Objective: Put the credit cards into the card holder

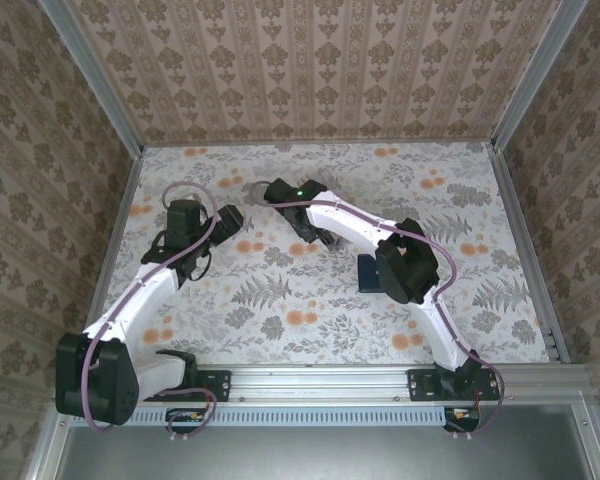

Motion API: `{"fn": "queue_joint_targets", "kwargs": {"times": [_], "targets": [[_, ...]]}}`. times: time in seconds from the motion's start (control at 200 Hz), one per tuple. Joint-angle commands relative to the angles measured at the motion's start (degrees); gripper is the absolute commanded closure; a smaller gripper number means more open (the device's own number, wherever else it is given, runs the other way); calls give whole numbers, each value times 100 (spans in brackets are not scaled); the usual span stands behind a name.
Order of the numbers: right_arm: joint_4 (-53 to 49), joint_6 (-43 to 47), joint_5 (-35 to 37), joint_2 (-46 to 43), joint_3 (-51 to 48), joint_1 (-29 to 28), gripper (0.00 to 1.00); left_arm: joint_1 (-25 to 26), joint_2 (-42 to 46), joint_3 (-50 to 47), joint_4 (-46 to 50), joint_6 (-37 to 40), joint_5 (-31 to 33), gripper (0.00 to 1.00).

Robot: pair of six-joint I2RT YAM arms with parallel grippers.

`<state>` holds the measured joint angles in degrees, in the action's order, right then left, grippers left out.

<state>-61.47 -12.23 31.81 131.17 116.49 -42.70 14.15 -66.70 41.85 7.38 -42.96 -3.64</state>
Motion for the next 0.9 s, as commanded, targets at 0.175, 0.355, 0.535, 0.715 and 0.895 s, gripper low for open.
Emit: {"fn": "queue_joint_targets", "kwargs": {"times": [0.175, 0.355, 0.535, 0.715, 0.895], "targets": [[-307, -95, 540, 362, 251, -38, 53, -94, 129, -114, 8, -132, -153, 0], [-313, -45, 861, 511, 278, -75, 54, -106, 122, -177, -8, -198, -220, 0], [-289, -30, 1226, 676, 267, -127, 53, -115, 122, -203, -26, -230, -273, 0], [-245, 59, 1265, 703, 249, -221, 53, -116, 119, -213, -47, -252, -360, 0], [-242, 36, 1345, 717, 185, -226, 52, -130, 156, -227, 27, -232, -409, 0]]}}
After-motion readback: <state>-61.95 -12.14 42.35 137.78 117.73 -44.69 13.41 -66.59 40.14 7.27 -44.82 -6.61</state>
